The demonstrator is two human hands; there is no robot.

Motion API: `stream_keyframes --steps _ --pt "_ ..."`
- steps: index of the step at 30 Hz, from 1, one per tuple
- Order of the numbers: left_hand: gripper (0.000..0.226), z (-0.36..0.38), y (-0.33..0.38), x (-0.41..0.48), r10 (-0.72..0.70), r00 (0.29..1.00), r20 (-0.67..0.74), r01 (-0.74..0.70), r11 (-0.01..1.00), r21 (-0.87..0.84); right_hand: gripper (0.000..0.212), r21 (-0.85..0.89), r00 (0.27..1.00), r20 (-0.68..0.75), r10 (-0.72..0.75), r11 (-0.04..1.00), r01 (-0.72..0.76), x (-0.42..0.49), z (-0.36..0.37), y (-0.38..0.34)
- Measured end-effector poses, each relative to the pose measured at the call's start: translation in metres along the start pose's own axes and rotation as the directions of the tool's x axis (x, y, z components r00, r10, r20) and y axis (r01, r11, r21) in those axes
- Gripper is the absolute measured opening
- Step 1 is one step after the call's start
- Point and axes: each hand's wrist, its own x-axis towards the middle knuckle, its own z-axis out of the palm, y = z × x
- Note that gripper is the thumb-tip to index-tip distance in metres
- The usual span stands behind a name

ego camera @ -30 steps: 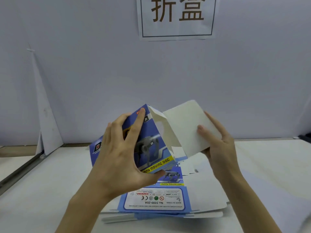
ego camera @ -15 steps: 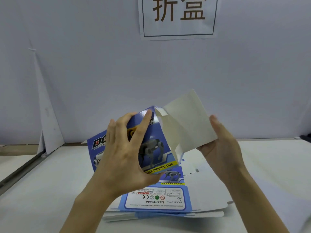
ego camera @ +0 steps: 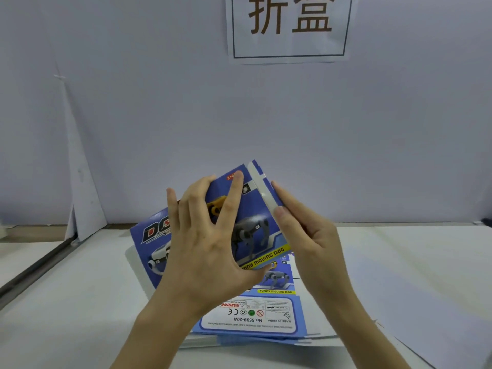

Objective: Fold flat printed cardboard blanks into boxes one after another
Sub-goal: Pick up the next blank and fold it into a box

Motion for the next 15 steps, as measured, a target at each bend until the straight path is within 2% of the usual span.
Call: stream_keyframes --steps 7,12,15 --pt "0.11 0.001 0.005 -0.001 0.014 1.0 0.016 -0.015 0.999 0.046 0.029 -0.058 0.996 -0.086 0.02 0.998 -0.025 0.001 0.002 0.004" --pt "0.11 0.007 0.007 -0.005 0.069 0.998 0.013 -0.07 0.991 0.11 0.036 -0.186 0.987 -0.16 -0.008 0.982 -0.023 0.0 0.002 0.006" --pt "0.108 0.01 0.01 -0.005 0.076 0.997 0.014 -0.077 0.988 0.131 0.031 -0.177 0.991 -0.128 0.03 0.983 -0.052 0.001 -0.002 0.006"
